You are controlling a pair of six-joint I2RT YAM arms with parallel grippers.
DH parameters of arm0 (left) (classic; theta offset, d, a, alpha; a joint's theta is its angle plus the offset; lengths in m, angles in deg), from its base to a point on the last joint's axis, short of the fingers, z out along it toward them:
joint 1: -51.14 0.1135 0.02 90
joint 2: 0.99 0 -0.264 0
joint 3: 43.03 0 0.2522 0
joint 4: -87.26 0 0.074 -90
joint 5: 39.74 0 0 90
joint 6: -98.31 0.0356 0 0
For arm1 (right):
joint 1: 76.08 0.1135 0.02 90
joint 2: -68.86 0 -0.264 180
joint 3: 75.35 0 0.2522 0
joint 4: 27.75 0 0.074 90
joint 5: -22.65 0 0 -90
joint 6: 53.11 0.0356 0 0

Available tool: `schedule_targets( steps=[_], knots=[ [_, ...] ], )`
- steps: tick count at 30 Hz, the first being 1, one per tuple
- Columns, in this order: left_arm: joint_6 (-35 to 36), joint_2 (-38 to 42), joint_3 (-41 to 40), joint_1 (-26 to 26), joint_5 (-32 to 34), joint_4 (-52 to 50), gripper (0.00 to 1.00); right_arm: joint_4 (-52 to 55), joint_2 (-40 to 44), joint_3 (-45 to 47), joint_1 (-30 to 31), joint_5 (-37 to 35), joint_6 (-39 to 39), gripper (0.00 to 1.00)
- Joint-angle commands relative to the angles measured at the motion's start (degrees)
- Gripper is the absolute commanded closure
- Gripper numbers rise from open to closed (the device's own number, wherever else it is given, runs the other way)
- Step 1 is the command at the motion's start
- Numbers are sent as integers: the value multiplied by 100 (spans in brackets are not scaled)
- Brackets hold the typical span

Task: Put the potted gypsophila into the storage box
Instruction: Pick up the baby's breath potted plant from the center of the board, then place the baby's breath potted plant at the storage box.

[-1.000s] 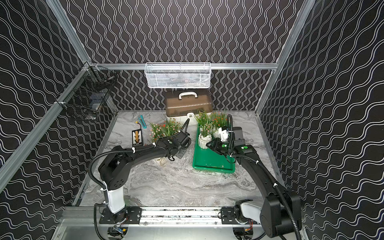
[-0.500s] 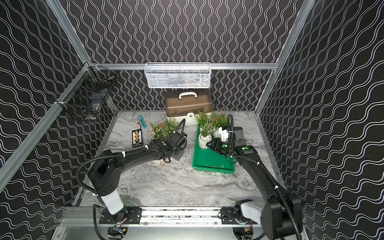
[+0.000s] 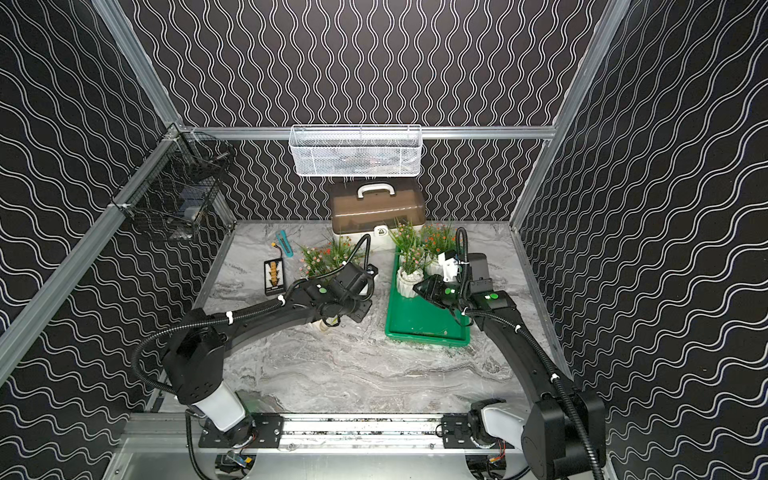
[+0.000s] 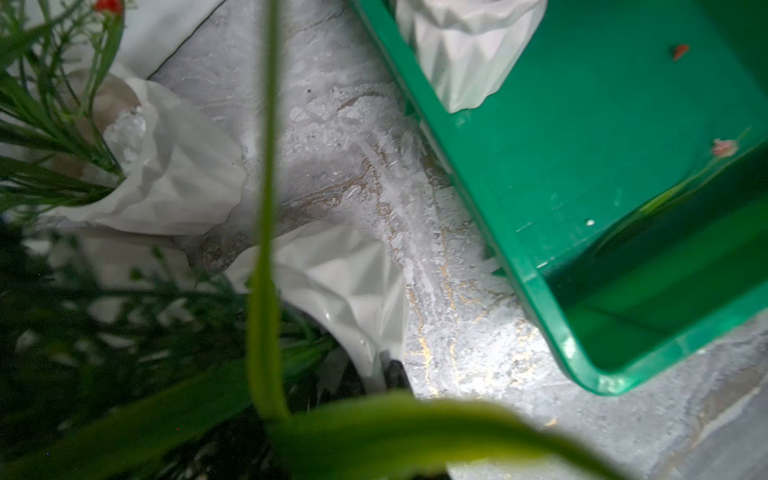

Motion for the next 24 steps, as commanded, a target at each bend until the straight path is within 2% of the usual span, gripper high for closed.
schedule_targets(
  steps=[1,8,13,21,24],
  knots=[
    [-36,86,167,-107,-14,190,100,97,101,-42,-198,108,-40,68],
    [80,-132,914,-422,102,-248,100,393,288,-71,-1048,474,-20,67],
    [153,-343,1613,-711,185,-467,100,575,441,-55,-1669,626,25,61],
    [314,-1051,2939,-1236,40,-986,100,564,469,-4,-2931,1319,152,60],
    [463,-1349,3308,-1433,5,-1049,100,487,404,-72,-3226,1572,285,60]
  ],
)
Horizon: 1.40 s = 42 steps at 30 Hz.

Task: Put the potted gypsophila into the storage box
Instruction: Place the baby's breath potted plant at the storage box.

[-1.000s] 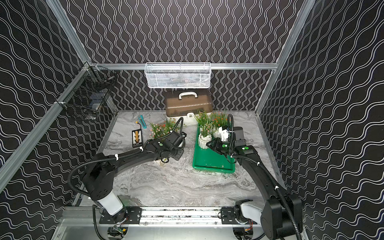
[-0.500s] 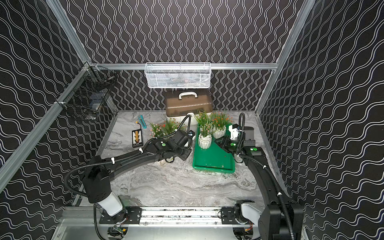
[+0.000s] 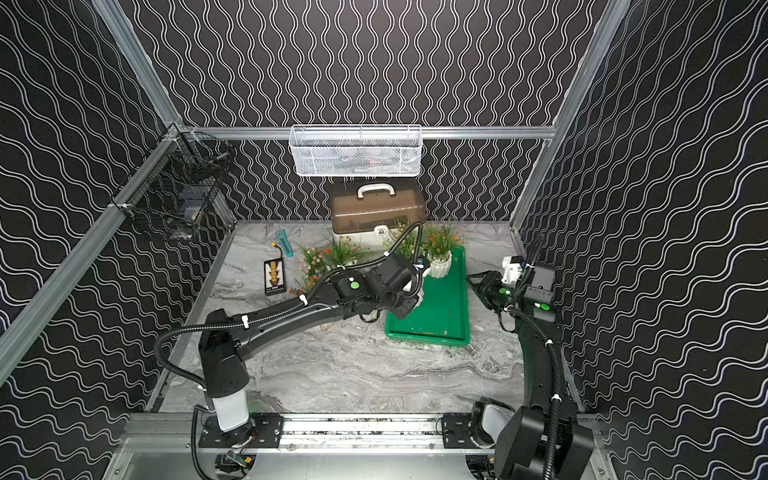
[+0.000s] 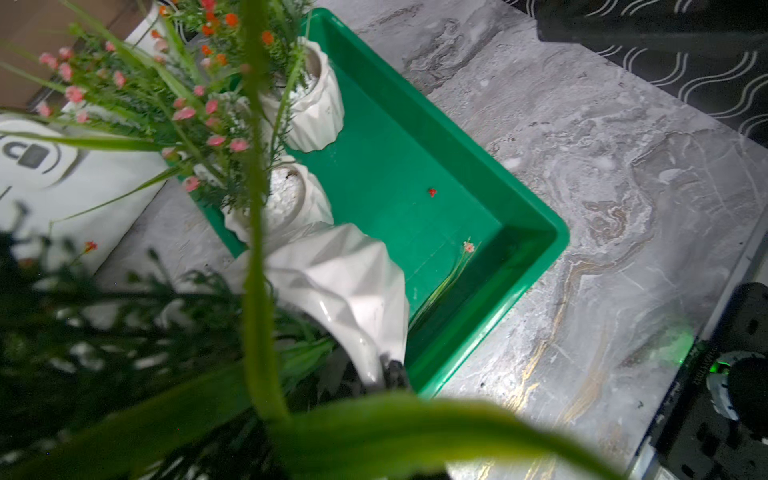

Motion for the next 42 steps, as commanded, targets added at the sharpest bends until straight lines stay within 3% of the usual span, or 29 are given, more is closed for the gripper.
schedule_targets(
  steps=[1,13,34,42],
  knots=[
    [318,-236,318,-169,-6,10,100,-84,-49,-86,-205,488,217,60],
    [969,-1083,812,-391,-170,698,100,-227,-204,-148,-423,587,263,60],
    [2131,-2535,2202,-388,380,1076,100,-301,-385,-61,-423,499,174,60],
    [2209,-2958,2606,-228,405,1028,100,-275,-340,-53,-423,486,125,60]
  ],
)
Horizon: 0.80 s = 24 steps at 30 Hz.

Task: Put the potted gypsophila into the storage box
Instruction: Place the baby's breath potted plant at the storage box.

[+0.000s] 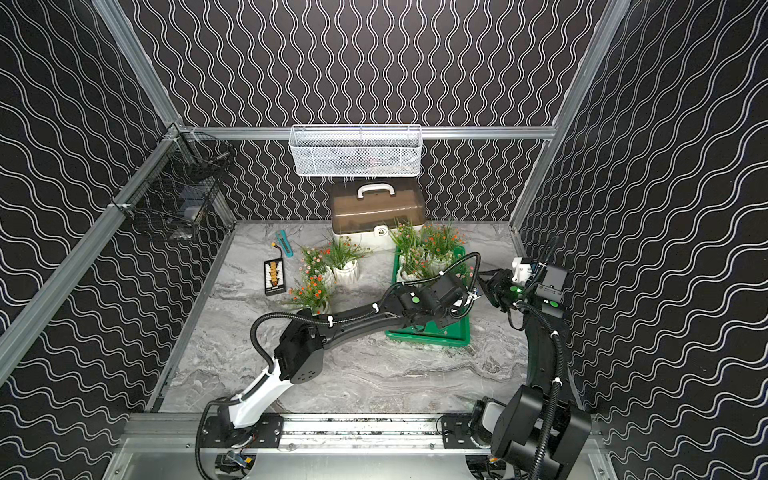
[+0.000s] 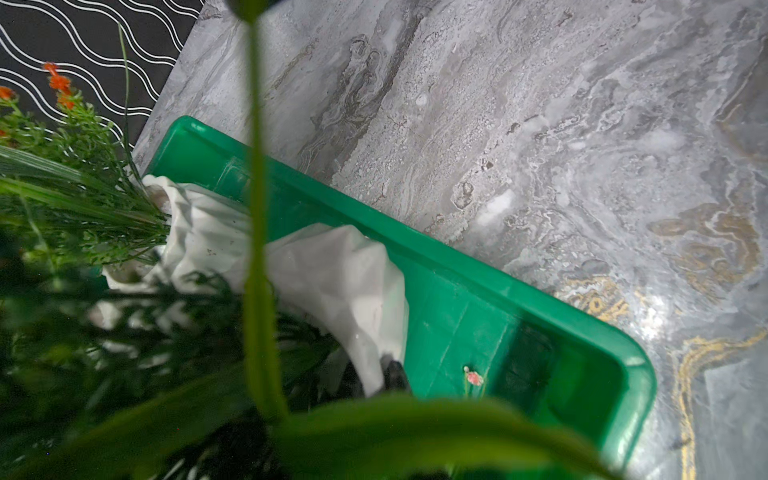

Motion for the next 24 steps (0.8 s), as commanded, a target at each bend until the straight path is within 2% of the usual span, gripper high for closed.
schedule_targets(
  steps=[1,24],
  knots=[
    [264,-83,163,91,97,359,100,-77,38,-2,-3,-26,-99,60],
    [391,-724,671,488,-129,422,100,-126,69,42,-3,17,-92,61]
  ],
)
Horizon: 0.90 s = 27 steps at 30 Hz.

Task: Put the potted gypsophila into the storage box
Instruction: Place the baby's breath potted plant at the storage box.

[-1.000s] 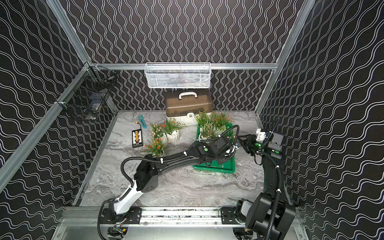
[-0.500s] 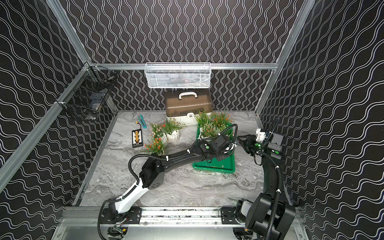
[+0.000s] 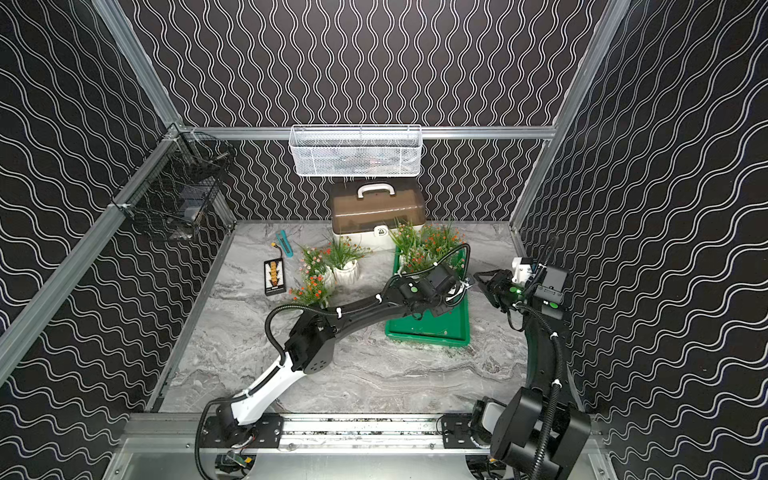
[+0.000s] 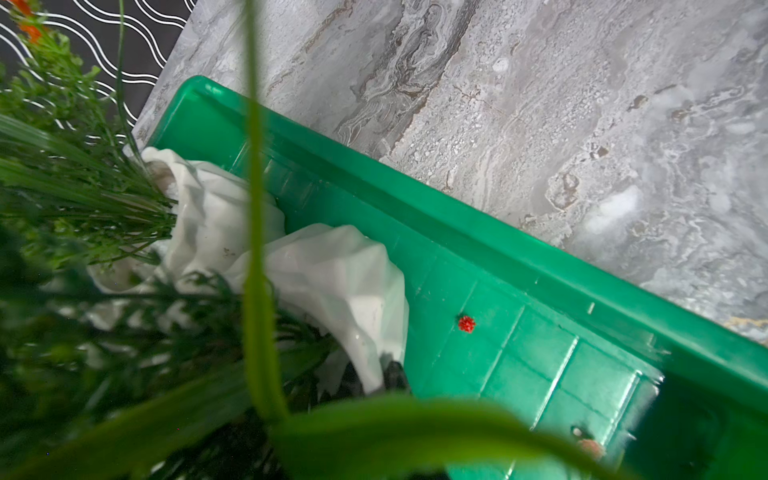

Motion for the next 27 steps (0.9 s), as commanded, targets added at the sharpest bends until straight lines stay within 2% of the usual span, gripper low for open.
schedule_targets(
  steps=[1,11,15,20,27],
  knots=[
    [216,-50,109,49,3,376,100,-104,14,-9,-3,25,-12,60],
    [252,-209,155,110,193,539,93,-128,80,0,-5,47,25,61],
    [238,-222,172,115,205,562,83,-103,77,-20,-3,53,7,61],
    [247,-154,30,111,296,709,65,-175,67,18,-3,117,42,61],
    [286,-122,-19,110,375,726,61,-175,67,17,-3,92,31,61]
  ],
)
